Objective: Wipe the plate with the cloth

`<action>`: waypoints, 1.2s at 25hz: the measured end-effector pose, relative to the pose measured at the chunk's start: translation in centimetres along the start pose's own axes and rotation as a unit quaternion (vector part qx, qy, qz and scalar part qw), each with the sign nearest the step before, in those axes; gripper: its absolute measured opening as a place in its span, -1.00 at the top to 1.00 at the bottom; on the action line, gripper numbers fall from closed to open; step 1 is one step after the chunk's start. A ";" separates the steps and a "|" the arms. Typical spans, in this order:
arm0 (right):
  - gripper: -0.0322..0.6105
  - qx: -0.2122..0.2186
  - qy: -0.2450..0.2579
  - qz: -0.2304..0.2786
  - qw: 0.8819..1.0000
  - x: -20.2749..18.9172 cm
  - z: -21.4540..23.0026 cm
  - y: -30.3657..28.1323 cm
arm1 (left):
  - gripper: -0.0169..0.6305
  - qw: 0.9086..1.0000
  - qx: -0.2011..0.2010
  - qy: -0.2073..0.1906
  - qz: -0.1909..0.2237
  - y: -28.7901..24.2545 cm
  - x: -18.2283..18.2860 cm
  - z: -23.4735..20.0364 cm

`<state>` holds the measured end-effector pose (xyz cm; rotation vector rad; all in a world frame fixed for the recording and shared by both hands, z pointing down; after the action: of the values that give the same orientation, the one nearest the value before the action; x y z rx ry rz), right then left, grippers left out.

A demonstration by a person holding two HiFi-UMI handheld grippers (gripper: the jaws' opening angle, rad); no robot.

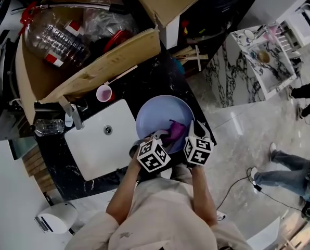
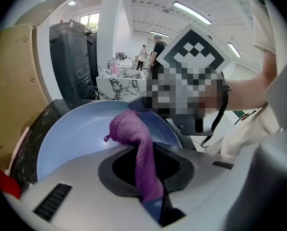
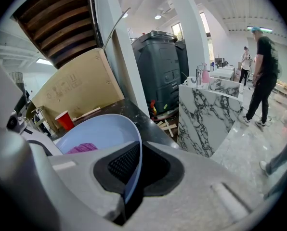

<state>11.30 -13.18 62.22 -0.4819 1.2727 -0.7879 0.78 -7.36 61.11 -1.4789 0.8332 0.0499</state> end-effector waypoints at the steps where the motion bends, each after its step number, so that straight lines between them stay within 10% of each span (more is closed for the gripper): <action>1: 0.83 0.000 0.001 0.000 1.000 0.0 0.0 0.0 | 0.77 1.000 0.001 0.002 -0.001 0.1 -0.2 0.0; 30: 0.83 0.002 0.009 -0.004 1.000 0.1 -0.1 -0.1 | 0.77 0.993 0.086 0.080 -0.029 2.6 -3.6 -4.0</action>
<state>11.25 -13.30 62.16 -0.4771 1.2862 -0.8036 -5.00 -8.87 61.27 -1.3553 0.9001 -0.1832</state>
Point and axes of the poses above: the fingertips, and each gripper's own axes: y backward along the fingers, z to its right, x out of its top, the point moved 4 cm from there along y, backward along the fingers, and after that the axes turned 4 degrees about -z, right-handed, at the moved point
